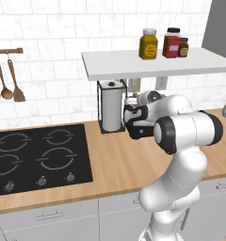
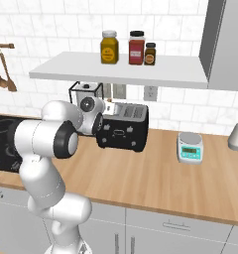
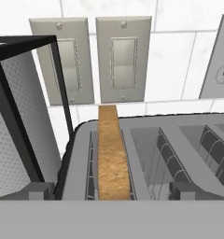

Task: Start the toaster. Once the lever pops up, take the bread to the plate on the dining counter.

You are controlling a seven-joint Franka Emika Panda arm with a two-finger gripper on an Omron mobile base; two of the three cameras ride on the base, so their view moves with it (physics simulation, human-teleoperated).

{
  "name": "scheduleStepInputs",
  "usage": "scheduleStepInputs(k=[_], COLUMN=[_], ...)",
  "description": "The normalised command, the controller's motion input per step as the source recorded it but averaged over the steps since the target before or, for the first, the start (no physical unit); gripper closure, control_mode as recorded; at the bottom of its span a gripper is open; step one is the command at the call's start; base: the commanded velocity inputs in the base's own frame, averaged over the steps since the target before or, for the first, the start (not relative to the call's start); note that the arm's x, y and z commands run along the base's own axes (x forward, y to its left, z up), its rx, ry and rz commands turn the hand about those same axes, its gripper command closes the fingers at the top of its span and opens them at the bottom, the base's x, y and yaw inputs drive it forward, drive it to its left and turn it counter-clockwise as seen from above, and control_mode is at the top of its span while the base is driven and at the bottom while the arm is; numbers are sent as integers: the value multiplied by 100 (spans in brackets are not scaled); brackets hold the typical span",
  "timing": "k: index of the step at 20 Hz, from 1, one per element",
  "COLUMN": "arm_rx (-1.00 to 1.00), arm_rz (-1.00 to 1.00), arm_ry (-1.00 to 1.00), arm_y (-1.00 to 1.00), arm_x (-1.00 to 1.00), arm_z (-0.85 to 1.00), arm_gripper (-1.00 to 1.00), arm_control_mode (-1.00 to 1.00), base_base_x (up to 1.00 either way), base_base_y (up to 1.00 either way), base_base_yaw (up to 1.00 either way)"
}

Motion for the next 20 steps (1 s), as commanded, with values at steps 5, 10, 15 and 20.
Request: scheduleStepInputs(k=[5,10,15,20], arm_rx=[0,0,0,0], arm_rz=[0,0,0,0], arm_ry=[0,0,0,0], arm_y=[0,0,0,0], arm_x=[2,0,0,0], arm_z=[0,0,0,0], arm_gripper=[100,100,100,100], arm_control_mode=[-100,-100,-100,-100], base_base_x=[0,0,0,0], base_base_y=[0,0,0,0], base_base_yaw=[0,0,0,0])
